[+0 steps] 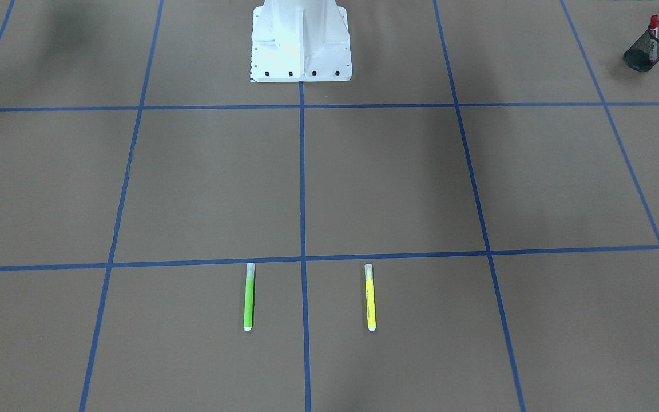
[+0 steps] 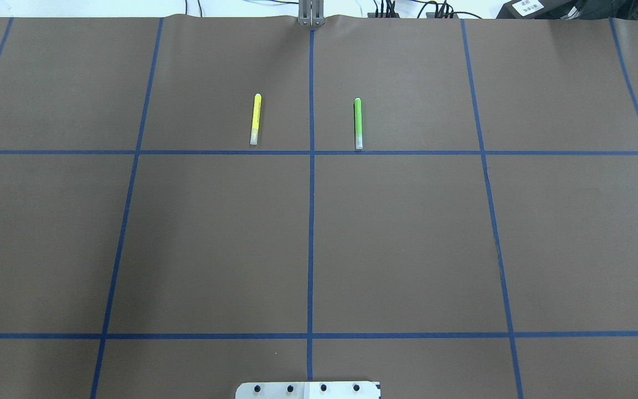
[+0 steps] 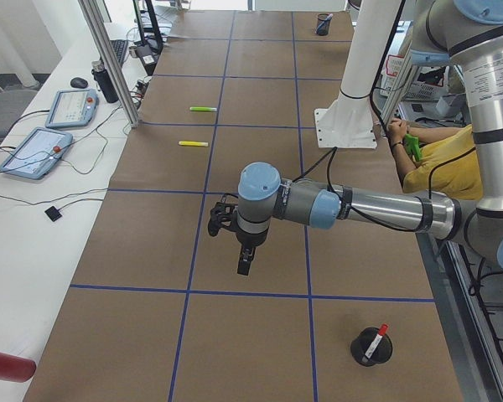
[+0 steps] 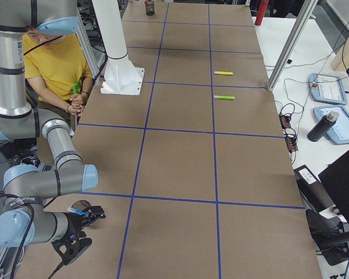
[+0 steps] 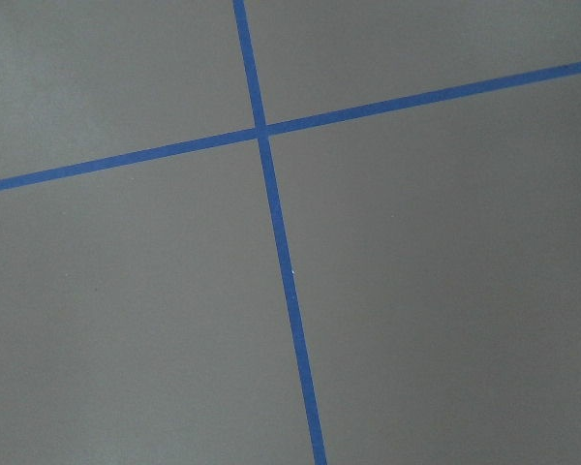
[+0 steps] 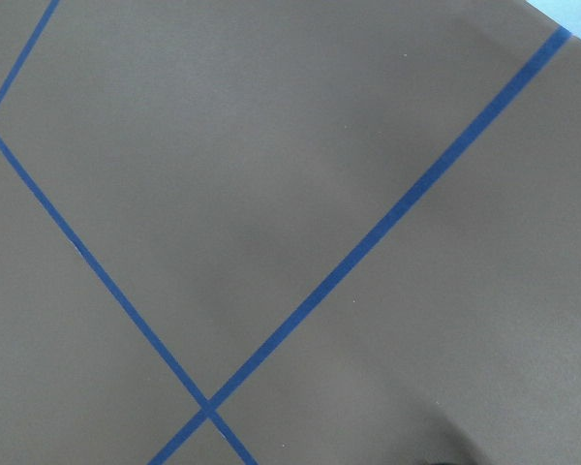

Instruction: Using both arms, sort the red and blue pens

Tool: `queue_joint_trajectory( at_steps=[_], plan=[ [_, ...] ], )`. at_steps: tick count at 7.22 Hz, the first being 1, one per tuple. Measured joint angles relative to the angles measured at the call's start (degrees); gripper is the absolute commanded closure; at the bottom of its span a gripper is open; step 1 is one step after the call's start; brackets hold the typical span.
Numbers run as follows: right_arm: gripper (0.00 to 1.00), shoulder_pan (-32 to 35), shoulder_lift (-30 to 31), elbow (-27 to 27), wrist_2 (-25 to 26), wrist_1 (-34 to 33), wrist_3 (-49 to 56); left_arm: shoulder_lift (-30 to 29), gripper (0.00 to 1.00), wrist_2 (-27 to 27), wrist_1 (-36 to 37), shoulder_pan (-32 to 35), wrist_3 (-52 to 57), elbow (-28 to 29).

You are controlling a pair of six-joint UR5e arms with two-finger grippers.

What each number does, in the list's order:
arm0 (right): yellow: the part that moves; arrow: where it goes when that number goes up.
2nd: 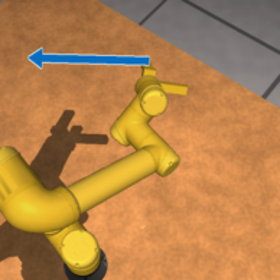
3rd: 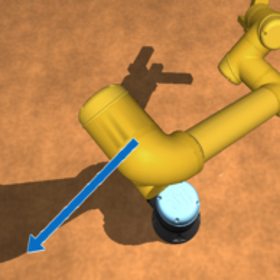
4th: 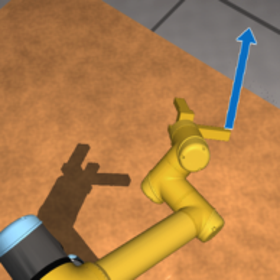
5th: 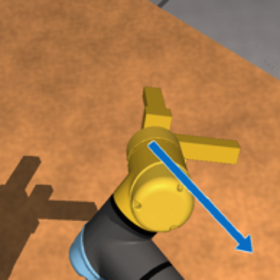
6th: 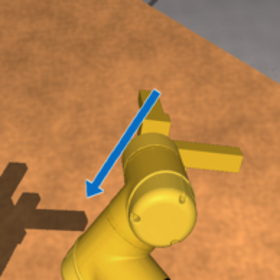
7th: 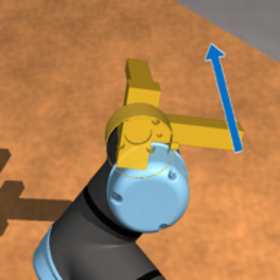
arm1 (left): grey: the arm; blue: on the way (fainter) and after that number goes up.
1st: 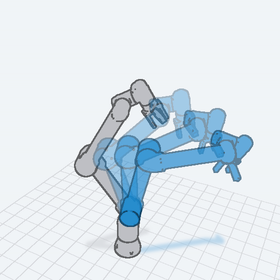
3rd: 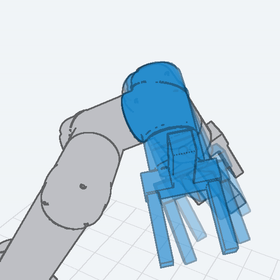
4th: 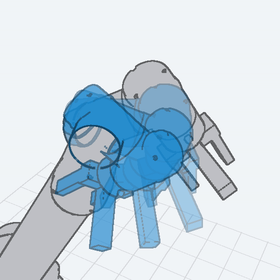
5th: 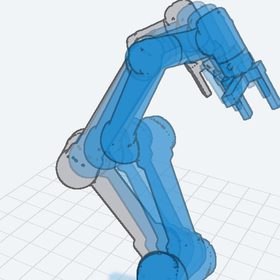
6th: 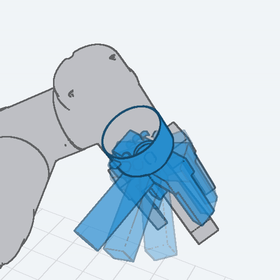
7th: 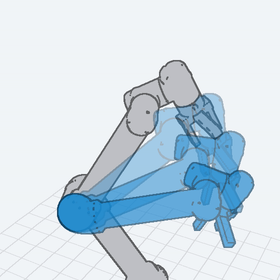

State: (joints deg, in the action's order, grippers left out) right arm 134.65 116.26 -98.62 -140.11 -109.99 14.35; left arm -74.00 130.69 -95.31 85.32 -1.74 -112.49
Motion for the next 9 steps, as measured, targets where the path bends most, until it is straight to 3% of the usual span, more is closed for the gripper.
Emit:
queue_joint_trajectory(
  at_steps=[3,6,9],
  plan=[
    [0.00,-12.83,-0.37,0.08,-3.91,15.77,-9.81,1.02,0.00,0.08,-0.07,-0.06,-0.01,0.24],
    [0.00,-26.14,-4.28,0.17,-2.84,30.21,-19.88,1.61,0.00,0.09,-0.09,-0.06,-0.01,0.24],
    [0.00,-38.73,-12.18,-0.06,2.25,32.80,-22.51,1.77,0.00,0.09,-0.03,-0.06,-0.02,0.24]
  ],
)
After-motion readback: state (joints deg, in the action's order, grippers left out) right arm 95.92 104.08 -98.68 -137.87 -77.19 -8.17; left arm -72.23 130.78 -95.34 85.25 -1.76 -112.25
